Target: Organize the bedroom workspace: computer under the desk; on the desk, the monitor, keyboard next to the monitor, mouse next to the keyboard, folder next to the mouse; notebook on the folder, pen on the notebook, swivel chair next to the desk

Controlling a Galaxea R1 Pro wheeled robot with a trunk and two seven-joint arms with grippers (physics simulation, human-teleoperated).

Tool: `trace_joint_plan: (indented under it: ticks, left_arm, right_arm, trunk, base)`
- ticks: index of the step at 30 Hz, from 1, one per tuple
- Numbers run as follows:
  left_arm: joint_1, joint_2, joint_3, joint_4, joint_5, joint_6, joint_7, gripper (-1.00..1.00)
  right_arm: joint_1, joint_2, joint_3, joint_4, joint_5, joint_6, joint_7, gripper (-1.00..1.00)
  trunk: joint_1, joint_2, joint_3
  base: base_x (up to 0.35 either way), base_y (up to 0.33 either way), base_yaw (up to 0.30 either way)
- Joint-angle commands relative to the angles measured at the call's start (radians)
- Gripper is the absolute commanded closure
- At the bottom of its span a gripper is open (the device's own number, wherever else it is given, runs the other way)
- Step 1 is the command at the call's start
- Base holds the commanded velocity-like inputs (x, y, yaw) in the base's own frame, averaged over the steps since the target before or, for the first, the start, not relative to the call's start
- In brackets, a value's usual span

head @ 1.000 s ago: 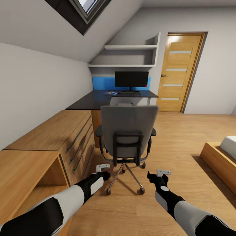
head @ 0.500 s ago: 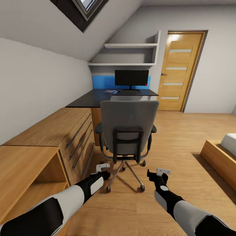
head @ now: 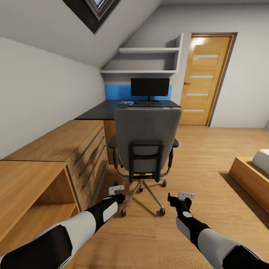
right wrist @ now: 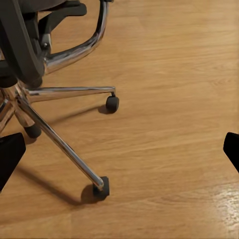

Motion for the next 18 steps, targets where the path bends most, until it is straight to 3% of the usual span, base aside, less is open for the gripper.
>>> trace_joint_plan:
  ticks: [1,14,18]
  left_arm:
    - [-0.001,0.0,-0.006,-0.001,0.001,0.004,0.006,-1.0]
    - [-0.001,0.0,-0.006,-0.002,0.0,0.003,0.006,-1.0]
    - [-0.001,0.0,-0.007,-0.002,0.0,0.004,0.006,-1.0]
  right_arm:
    - [0.0,-0.001,0.009,-0.001,-0.007,-0.002,-0.005,-1.0]
    - [0.0,-0.002,0.008,0.0,-0.005,-0.002,-0.003,-1.0]
    - [0.0,-0.003,0.008,0.001,-0.005,-0.003,-0.001,-1.0]
  trunk:
    - [0.004,-0.008,-0.004]
    - [0.054,-0.099,-0.045]
    - [0.054,-0.099,-0.045]
  base:
    - [0.0,0.0,0.0]
    - [0.0,0.0,0.0]
    - [0.0,0.0,0.0]
